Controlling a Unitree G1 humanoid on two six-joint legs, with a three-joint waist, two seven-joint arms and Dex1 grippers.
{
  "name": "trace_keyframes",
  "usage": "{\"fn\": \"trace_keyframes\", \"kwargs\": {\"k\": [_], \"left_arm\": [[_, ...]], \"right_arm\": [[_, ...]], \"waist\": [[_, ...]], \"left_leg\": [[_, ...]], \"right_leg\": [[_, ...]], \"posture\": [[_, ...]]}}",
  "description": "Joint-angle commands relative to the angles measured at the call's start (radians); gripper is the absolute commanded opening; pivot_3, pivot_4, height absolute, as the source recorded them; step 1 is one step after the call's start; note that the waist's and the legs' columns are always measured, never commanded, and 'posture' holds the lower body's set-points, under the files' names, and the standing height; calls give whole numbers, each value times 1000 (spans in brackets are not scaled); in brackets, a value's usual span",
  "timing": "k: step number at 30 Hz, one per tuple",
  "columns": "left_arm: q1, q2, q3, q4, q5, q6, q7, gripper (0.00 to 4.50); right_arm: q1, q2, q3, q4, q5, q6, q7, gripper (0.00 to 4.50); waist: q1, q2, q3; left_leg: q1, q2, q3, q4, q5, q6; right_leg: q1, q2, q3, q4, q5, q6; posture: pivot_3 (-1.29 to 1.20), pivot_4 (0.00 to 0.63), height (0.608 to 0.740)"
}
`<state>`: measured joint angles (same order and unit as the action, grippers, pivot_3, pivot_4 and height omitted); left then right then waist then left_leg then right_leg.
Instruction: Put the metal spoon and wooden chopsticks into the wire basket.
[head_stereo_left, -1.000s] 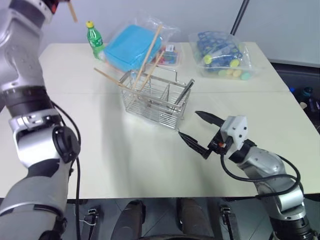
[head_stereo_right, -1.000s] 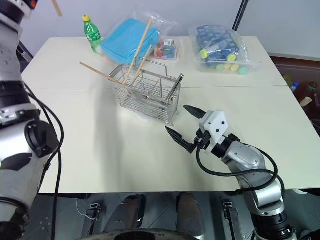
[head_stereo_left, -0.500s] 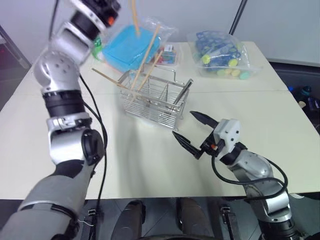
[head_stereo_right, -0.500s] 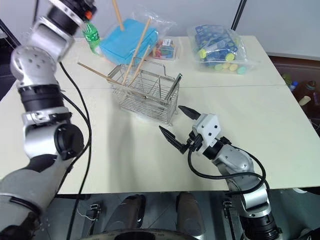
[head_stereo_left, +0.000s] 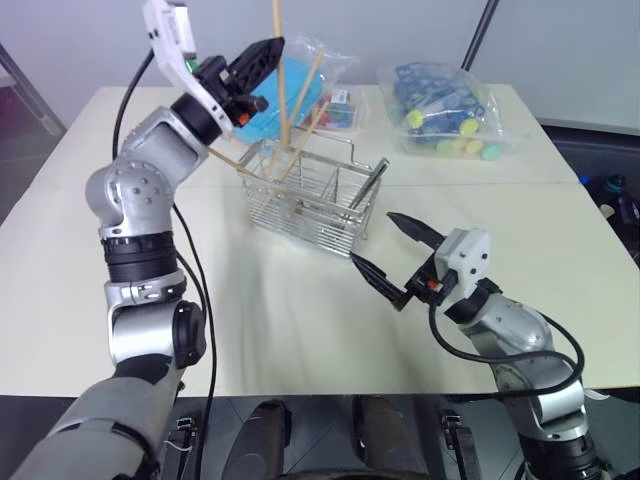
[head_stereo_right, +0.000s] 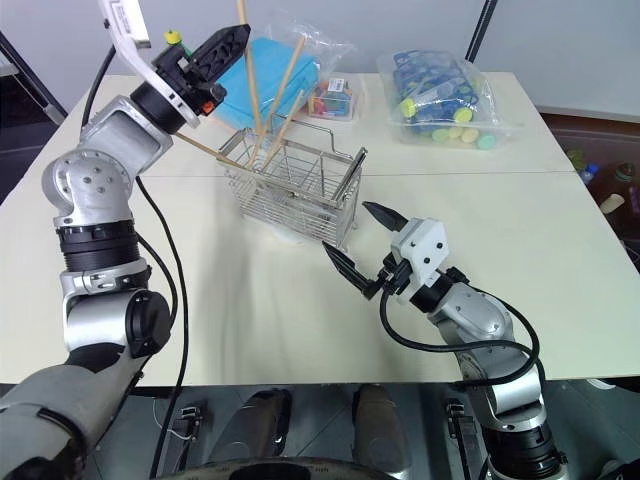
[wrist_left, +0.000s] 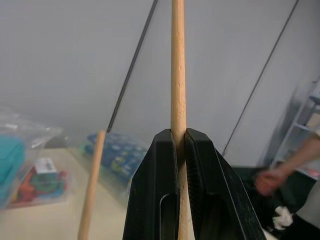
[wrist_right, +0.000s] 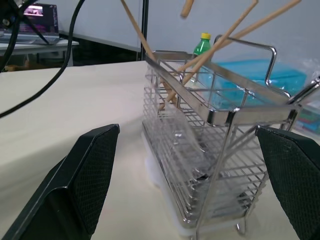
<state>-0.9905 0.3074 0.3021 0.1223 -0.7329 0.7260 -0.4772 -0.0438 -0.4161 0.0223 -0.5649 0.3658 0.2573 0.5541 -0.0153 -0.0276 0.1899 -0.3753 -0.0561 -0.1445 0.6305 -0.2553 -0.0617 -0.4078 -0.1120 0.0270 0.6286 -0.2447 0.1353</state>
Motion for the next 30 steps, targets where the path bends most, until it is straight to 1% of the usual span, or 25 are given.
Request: {"fn": "trace_keyframes", "kwargs": {"k": [1, 10, 17, 26, 30], "left_arm": [[22, 0, -28, -73, 21, -33, 10, 47], [101, -15, -99, -102, 102, -113, 15, 47], [110, -5, -103, -100, 168, -193, 38, 47], [120, 27, -120, -94, 224, -230, 30, 47], [139, 19, -133, -89, 247, -250, 28, 47]], "right_arm": [[-12, -9, -36, -27, 9, -4, -10, 4500], [-45, 3, -68, -14, 19, 1, -42, 4500], [-37, 23, -92, -32, 32, 15, -88, 4500], [-18, 31, -77, -54, 31, 21, -93, 4500], [-23, 33, -72, -55, 31, 22, -92, 4500]], "waist": [[1, 0, 0], [0, 0, 0], [1, 0, 0], [1, 0, 0], [1, 0, 0]], "left_leg": [[0, 0, 0, 0, 0, 0], [0, 0, 0, 0, 0, 0], [0, 0, 0, 0, 0, 0], [0, 0, 0, 0, 0, 0], [0, 0, 0, 0, 0, 0]], "right_leg": [[0, 0, 0, 0, 0, 0], [0, 0, 0, 0, 0, 0], [0, 0, 0, 0, 0, 0], [0, 0, 0, 0, 0, 0], [0, 0, 0, 0, 0, 0]], "posture": [[0, 150, 740], [0, 150, 740], [0, 150, 740], [0, 150, 740], [0, 150, 740]]}}
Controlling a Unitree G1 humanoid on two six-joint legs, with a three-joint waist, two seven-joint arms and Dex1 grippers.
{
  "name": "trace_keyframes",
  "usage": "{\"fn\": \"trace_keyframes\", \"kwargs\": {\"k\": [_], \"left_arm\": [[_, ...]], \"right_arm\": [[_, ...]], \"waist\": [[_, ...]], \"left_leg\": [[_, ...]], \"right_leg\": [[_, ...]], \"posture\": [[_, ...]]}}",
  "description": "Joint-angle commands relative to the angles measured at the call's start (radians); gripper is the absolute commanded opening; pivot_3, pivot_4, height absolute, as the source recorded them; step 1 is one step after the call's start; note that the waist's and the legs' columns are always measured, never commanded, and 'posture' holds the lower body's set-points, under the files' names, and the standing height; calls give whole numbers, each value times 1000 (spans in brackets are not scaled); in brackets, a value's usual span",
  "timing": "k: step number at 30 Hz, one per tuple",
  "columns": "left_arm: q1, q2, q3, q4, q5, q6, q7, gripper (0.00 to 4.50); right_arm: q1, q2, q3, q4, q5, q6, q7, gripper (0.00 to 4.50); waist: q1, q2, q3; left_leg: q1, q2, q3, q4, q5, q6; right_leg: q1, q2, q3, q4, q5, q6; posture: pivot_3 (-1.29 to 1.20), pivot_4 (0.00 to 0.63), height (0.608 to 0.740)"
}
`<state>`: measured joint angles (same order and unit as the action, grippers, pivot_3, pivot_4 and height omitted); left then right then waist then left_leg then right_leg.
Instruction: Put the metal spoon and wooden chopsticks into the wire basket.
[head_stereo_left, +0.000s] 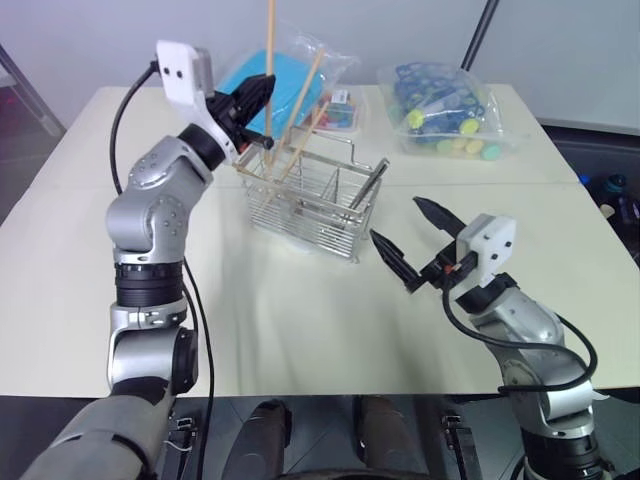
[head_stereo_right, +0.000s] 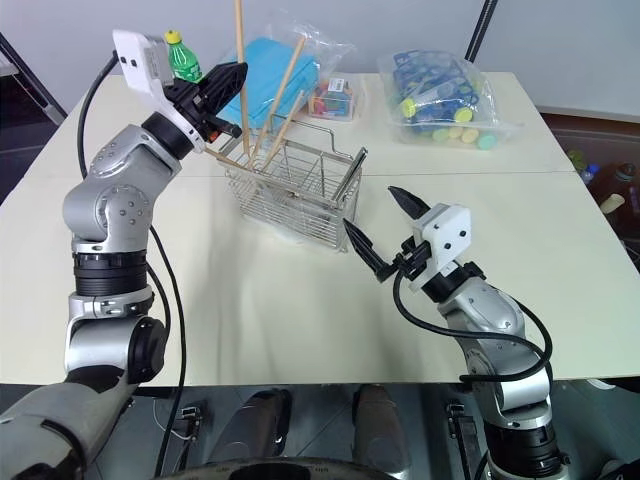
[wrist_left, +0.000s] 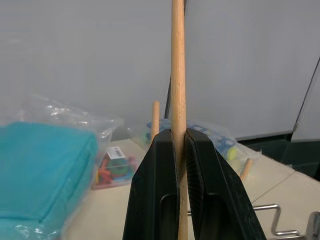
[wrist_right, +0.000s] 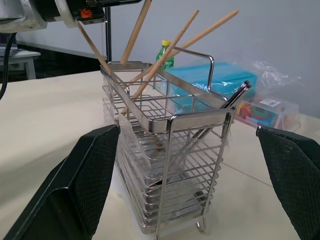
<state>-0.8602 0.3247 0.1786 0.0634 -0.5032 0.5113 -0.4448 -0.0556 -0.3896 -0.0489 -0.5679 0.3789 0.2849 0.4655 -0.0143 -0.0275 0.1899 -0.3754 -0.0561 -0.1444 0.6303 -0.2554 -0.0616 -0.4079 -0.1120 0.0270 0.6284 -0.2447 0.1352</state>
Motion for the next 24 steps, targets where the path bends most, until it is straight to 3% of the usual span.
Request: {"fn": "trace_keyframes", "kwargs": {"k": [1, 18, 21, 24], "left_arm": [[14, -1, -13, -30, 23, -40, -5, 47], [32, -34, -29, -5, 64, -87, -7, 47], [38, -42, -34, -2, 68, -95, -7, 1112], [46, -57, -38, -2, 72, -99, -3, 2700]], "right_arm": [[-11, 6, 1, -53, 18, -5, -4, 4500], [-11, 15, 9, -47, 12, -11, -3, 4500], [-9, 16, 9, -48, 10, -13, -1, 4500], [-11, 15, 8, -44, 9, -16, 1, 4500]], "waist": [[0, 0, 0], [0, 0, 0], [0, 0, 0], [0, 0, 0]], "left_leg": [[0, 0, 0, 0, 0, 0], [0, 0, 0, 0, 0, 0], [0, 0, 0, 0, 0, 0], [0, 0, 0, 0, 0, 0]], "right_leg": [[0, 0, 0, 0, 0, 0], [0, 0, 0, 0, 0, 0], [0, 0, 0, 0, 0, 0], [0, 0, 0, 0, 0, 0]], "posture": [[0, 150, 740], [0, 150, 740], [0, 150, 740], [0, 150, 740]]}}
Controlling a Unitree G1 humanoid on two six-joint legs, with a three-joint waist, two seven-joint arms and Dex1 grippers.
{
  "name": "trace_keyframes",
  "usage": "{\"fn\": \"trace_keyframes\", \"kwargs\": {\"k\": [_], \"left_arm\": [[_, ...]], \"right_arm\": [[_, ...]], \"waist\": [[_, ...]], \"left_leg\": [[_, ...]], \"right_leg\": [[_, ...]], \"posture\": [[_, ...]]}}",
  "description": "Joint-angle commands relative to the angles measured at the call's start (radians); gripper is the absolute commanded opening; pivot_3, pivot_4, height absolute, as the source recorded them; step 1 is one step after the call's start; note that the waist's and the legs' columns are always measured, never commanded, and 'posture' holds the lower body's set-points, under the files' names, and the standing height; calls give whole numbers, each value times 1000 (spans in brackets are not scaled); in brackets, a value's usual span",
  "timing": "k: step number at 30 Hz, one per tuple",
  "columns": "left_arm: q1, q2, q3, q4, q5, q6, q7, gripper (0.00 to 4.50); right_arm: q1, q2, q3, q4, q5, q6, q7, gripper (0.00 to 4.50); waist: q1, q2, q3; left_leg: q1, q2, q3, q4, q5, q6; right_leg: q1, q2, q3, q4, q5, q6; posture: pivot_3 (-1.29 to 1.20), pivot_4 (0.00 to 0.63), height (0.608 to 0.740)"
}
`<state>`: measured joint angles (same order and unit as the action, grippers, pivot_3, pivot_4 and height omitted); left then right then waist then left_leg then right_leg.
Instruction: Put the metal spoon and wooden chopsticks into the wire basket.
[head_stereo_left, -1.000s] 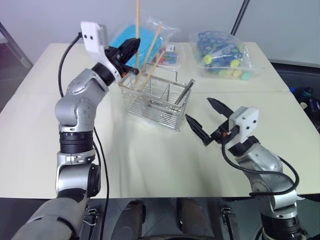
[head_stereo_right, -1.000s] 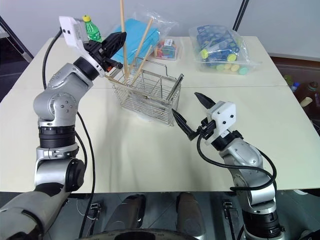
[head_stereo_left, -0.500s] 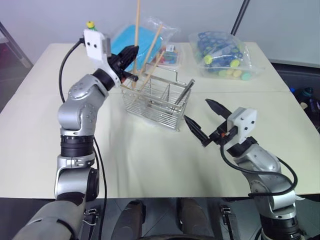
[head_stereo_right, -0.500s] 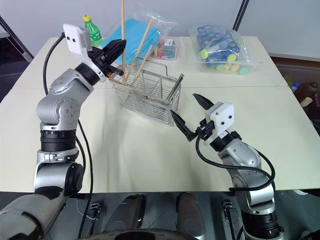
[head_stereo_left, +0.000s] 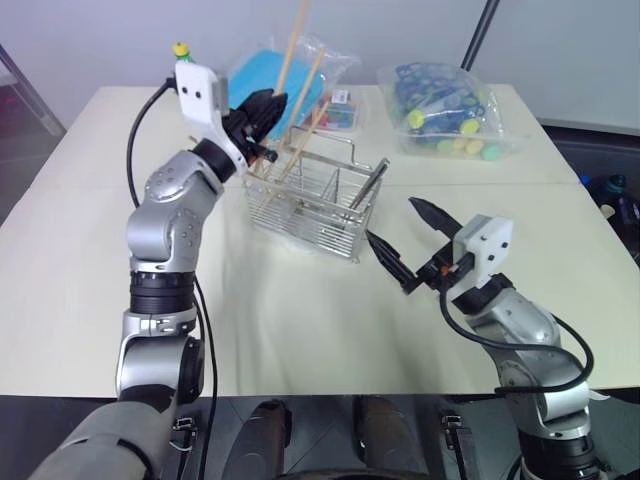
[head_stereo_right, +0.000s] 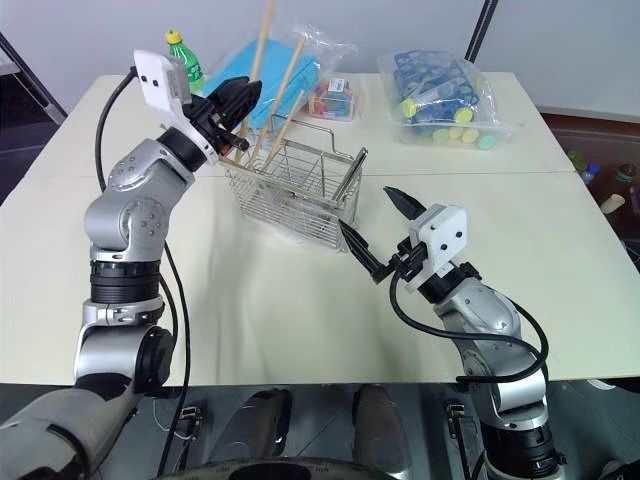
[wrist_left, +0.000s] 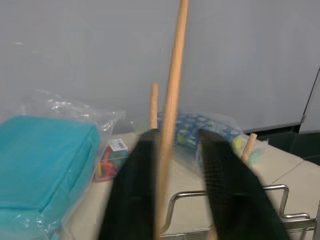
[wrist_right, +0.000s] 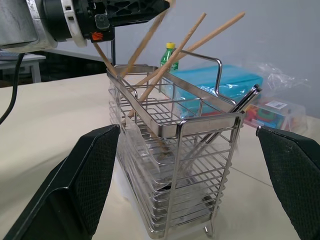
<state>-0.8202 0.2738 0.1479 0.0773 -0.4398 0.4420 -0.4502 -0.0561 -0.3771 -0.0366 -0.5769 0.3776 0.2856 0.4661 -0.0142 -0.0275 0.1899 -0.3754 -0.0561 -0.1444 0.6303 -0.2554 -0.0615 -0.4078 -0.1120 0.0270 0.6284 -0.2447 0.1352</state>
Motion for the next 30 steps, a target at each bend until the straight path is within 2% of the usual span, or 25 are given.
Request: {"fn": "trace_keyframes", "kwargs": {"k": [1, 3, 4, 22, 30], "left_arm": [[9, -10, -8, -19, 9, -29, 4, 3200], [13, -15, -8, -27, 12, -26, 8, 4313], [13, -16, -8, -31, 12, -24, 8, 4474], [-38, 15, 40, -102, -41, 30, 45, 4474], [-97, 89, 80, -146, -88, 97, 52, 4474]], "right_arm": [[-11, 3, -5, -33, 10, -17, 1, 4500], [-11, 2, -5, -33, 10, -17, 1, 4500], [-11, 2, -6, -34, 10, -17, 1, 4500], [-22, 1, -4, -8, 13, -19, 26, 4500], [-32, 4, 2, -1, 14, -18, 35, 4500]], "waist": [[0, 0, 0], [0, 0, 0], [0, 0, 0], [0, 0, 0], [-3, 0, 0]], "left_leg": [[0, 0, 0, 0, 0, 0], [0, 0, 0, 0, 0, 0], [0, 0, 0, 0, 0, 0], [0, 0, 0, 0, 0, 0], [0, 0, 0, 0, 0, 0]], "right_leg": [[0, 0, 0, 0, 0, 0], [0, 0, 0, 0, 0, 0], [0, 0, 0, 0, 0, 0], [0, 0, 0, 0, 0, 0], [0, 0, 0, 0, 0, 0]], "posture": [[0, 150, 740], [0, 150, 740], [0, 150, 740], [0, 150, 740], [0, 150, 740]]}}
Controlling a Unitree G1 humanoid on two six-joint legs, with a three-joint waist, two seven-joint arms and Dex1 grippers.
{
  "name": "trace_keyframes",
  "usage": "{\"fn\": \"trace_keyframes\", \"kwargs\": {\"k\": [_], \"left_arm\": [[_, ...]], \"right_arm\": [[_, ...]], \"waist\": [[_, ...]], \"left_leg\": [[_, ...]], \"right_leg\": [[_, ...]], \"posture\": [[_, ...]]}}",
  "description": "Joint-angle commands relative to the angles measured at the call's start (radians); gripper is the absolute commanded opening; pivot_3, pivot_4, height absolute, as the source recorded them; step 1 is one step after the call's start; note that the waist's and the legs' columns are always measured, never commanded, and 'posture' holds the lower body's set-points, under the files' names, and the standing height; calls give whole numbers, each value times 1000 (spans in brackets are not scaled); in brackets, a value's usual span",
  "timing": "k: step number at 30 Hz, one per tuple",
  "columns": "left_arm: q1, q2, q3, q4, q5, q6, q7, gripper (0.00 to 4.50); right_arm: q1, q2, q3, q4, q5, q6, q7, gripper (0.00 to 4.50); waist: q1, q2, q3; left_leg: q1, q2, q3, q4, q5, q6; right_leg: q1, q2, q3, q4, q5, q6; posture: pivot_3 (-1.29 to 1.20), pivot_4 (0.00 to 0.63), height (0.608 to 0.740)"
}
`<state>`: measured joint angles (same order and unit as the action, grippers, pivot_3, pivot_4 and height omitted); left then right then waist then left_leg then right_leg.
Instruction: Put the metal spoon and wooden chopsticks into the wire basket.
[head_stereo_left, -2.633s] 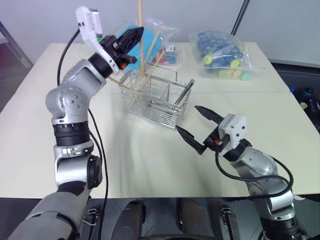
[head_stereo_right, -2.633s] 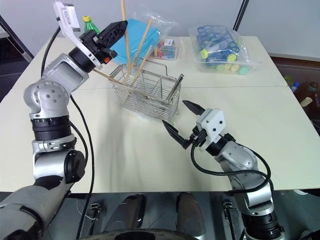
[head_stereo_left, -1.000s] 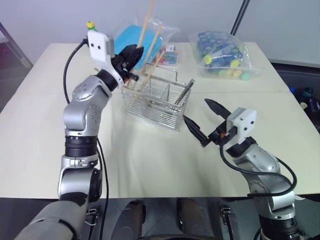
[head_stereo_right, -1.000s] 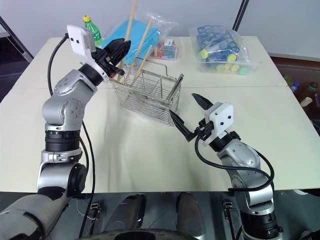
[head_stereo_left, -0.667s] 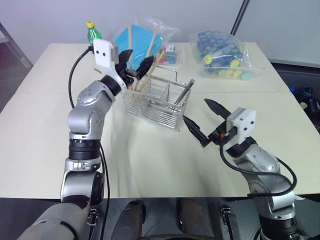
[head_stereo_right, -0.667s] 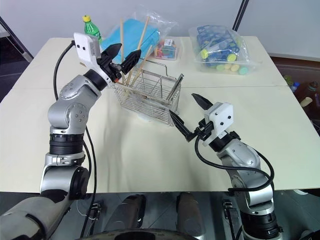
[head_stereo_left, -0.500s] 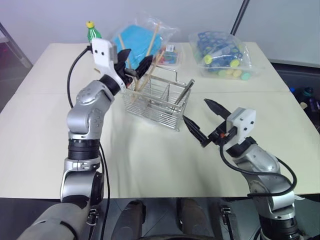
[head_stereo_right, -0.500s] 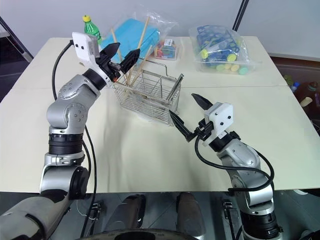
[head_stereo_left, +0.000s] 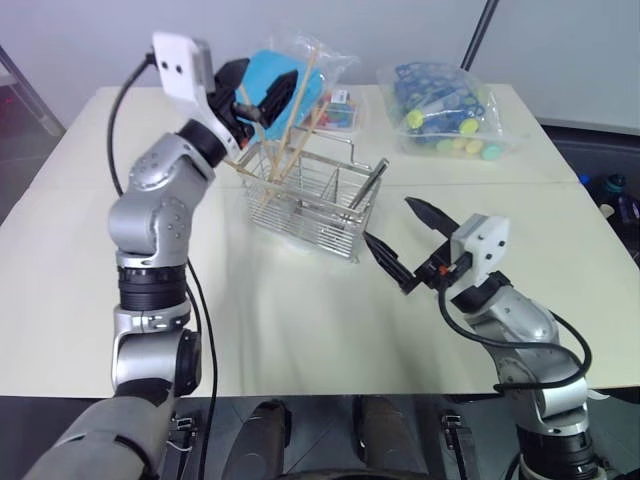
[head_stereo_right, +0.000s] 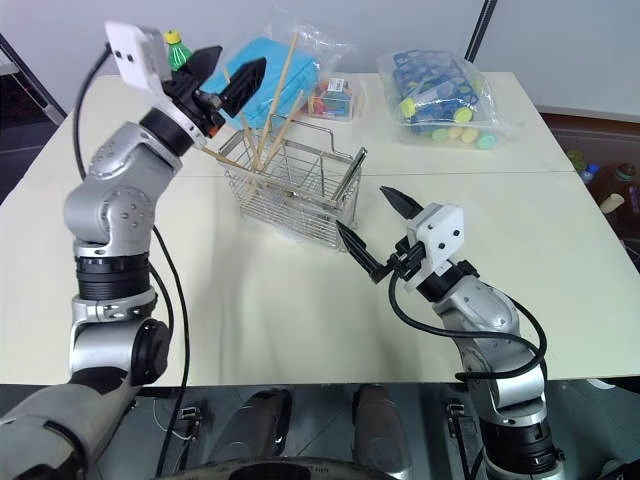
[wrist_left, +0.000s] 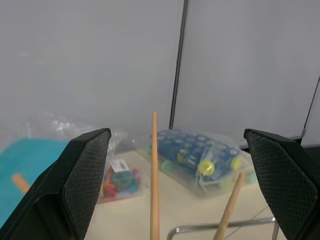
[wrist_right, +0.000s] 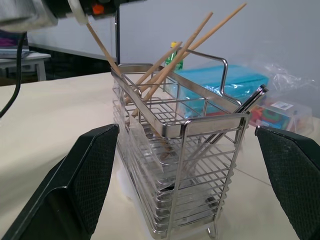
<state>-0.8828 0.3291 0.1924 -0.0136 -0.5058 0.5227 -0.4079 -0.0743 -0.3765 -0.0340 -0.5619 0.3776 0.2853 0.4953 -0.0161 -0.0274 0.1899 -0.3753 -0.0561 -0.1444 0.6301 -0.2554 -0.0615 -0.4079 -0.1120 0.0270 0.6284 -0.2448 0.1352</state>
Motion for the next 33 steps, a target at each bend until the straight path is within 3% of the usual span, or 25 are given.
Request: {"fn": "trace_keyframes", "kwargs": {"k": [1, 11, 19, 24, 33], "left_arm": [[-37, 51, 42, -63, -26, 31, 13, 4474], [67, 257, 108, -218, -94, 219, -3, 4474], [255, 408, 194, -387, -191, 359, -48, 4474], [452, 437, 275, -528, -271, 434, -49, 4474], [778, 359, 386, -696, -391, 440, -4, 4474]], "right_arm": [[-18, 3, 1, -16, 15, -15, 7, 4500], [-45, -66, -46, -38, 97, 51, 64, 4500], [-39, -159, -102, -67, 207, 136, 120, 4500], [-9, -209, -129, -91, 260, 175, 145, 4500], [32, -215, -120, -102, 277, 190, 144, 4500]], "waist": [[-2, 0, 0], [-1, 1, 0], [-1, 1, 1], [-1, 1, 1], [3, 1, 1]], "left_leg": [[0, 0, 0, 0, 0, 0], [0, 0, 0, 0, 0, 0], [0, 0, 0, -1, 0, 0], [0, 1, 0, -1, 0, 1], [0, 1, 0, -1, -1, 1]], "right_leg": [[0, 0, 0, 0, 0, 0], [0, 0, 0, 0, 0, 0], [0, 0, 0, 0, 0, 0], [0, 0, 0, 0, 0, 0], [0, 0, 0, -1, -1, -1]], "posture": [[0, 150, 740], [0, 150, 740], [0, 150, 740], [0, 150, 740], [0, 150, 740]]}}
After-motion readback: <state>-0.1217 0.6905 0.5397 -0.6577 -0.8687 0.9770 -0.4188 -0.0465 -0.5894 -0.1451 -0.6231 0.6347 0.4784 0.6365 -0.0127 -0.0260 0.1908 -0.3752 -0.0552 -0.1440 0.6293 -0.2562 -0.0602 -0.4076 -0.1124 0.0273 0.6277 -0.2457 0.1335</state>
